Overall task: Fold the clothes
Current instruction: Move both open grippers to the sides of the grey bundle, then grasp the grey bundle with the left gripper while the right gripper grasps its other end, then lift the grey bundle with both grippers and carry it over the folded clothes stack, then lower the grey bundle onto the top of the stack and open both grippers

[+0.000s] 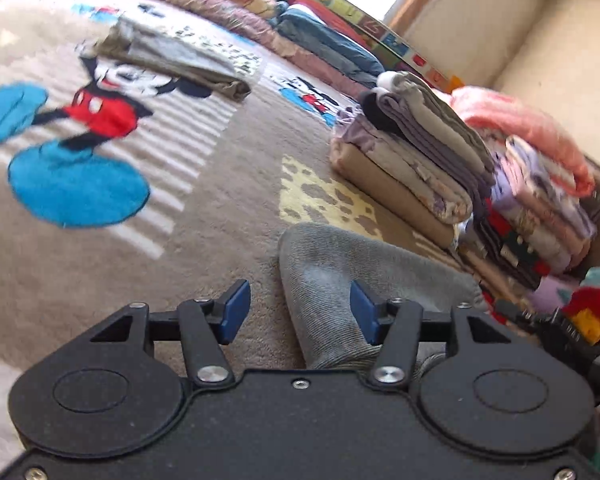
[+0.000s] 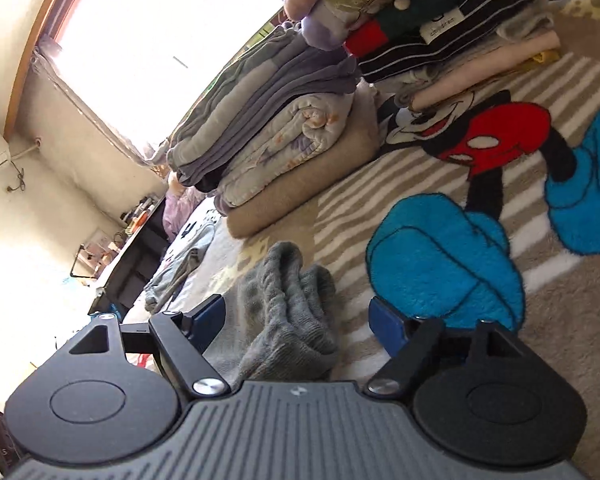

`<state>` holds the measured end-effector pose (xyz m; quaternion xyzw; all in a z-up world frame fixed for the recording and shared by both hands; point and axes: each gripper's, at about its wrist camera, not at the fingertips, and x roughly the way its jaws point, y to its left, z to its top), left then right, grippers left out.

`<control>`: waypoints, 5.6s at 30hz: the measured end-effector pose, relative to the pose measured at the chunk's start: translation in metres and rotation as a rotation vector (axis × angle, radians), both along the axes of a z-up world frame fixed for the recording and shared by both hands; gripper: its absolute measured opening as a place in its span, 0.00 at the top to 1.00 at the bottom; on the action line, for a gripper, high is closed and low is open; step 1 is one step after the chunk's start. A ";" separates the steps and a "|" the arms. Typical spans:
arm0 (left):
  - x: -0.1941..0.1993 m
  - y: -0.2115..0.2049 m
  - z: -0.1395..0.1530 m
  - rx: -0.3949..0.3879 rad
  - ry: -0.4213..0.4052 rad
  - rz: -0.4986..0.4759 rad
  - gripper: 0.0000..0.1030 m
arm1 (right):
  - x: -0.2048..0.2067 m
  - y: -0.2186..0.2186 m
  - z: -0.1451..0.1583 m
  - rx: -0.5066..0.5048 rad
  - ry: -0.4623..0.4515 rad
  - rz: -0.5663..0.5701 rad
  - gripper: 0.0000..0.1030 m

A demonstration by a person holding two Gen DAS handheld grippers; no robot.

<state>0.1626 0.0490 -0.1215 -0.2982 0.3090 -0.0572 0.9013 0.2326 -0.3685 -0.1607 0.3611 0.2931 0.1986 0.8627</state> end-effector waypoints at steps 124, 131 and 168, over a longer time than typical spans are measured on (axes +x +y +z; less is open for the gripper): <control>0.288 -0.031 0.198 -0.325 -0.159 -0.278 0.76 | 0.185 -0.043 0.238 0.095 -0.108 -0.083 0.66; 0.335 -0.047 0.169 -0.320 -0.106 -0.263 0.76 | 0.222 -0.049 0.210 0.046 -0.088 -0.158 0.66; 0.280 -0.111 0.142 0.527 -0.356 -0.302 0.46 | 0.180 0.046 0.205 -0.561 -0.251 -0.088 0.32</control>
